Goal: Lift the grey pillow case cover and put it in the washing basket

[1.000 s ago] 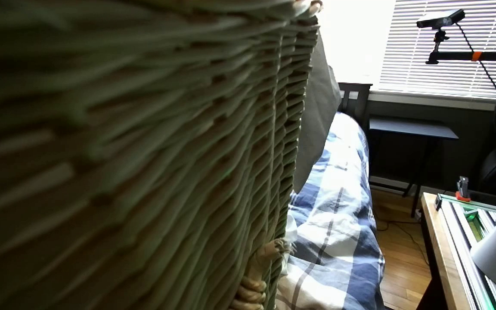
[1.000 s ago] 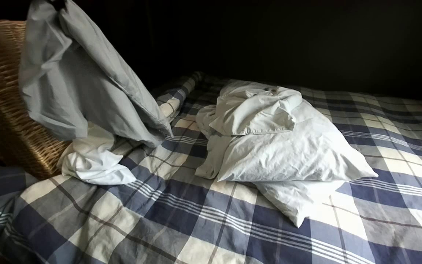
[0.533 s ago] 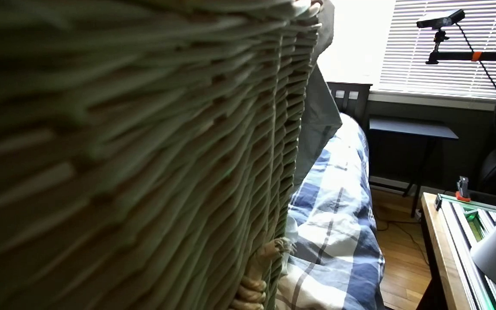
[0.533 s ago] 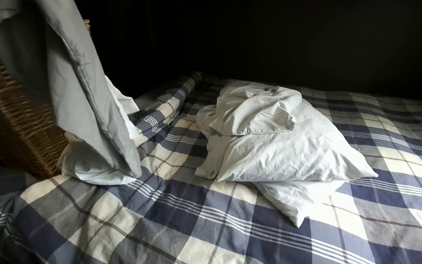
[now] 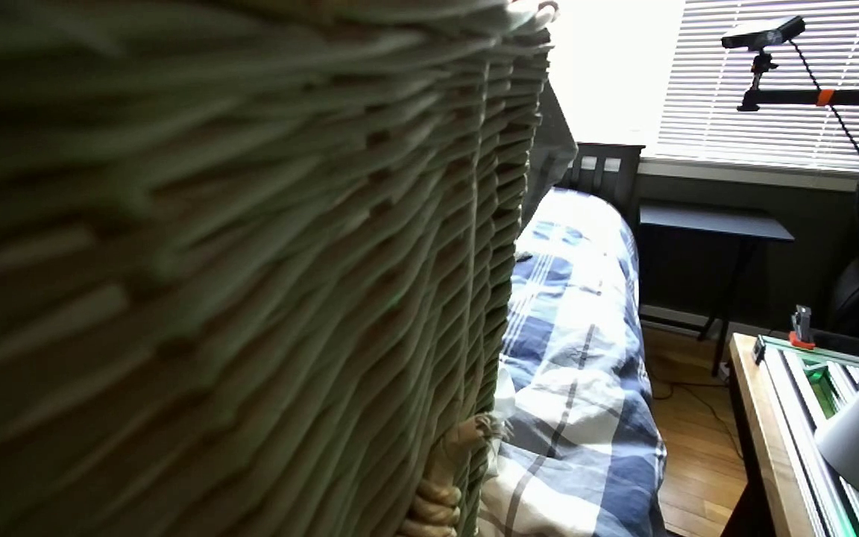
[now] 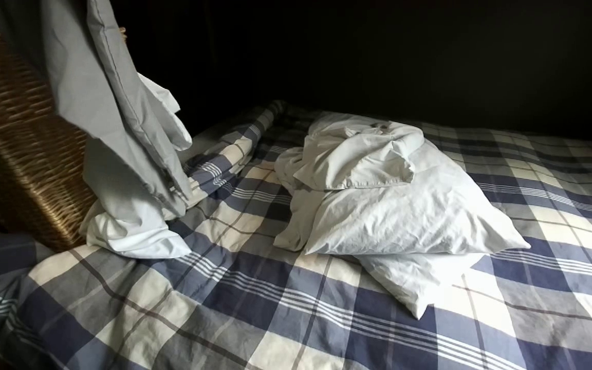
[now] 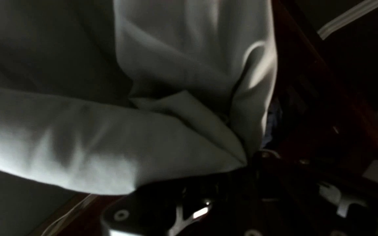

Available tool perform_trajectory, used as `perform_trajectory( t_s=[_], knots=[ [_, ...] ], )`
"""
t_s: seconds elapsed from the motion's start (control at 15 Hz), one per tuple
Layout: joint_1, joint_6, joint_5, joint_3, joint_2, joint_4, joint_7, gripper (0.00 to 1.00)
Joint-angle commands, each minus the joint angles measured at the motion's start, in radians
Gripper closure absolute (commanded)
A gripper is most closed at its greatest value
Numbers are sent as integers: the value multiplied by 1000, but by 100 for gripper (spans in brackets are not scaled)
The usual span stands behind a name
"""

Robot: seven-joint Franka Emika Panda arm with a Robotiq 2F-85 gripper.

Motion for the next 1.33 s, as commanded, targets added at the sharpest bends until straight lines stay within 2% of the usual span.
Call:
perform_trajectory(
  t_s=[0.0,0.27,0.33,0.47,0.73,0.8,1.0,1.27],
  knots=[
    [268,59,52,-150,-106,-7,-169,100],
    [534,43,2,-350,-219,10,-295,100],
    [423,56,-98,-280,-148,-2,-133,98],
    [514,58,-111,-356,-194,-2,-174,98],
    [538,58,-115,-371,-213,-3,-185,100],
    [574,63,-148,-384,-226,9,-179,100],
    [749,117,-346,-439,-263,76,-165,100],
    [987,180,-550,-472,-296,160,-121,100]
  ],
)
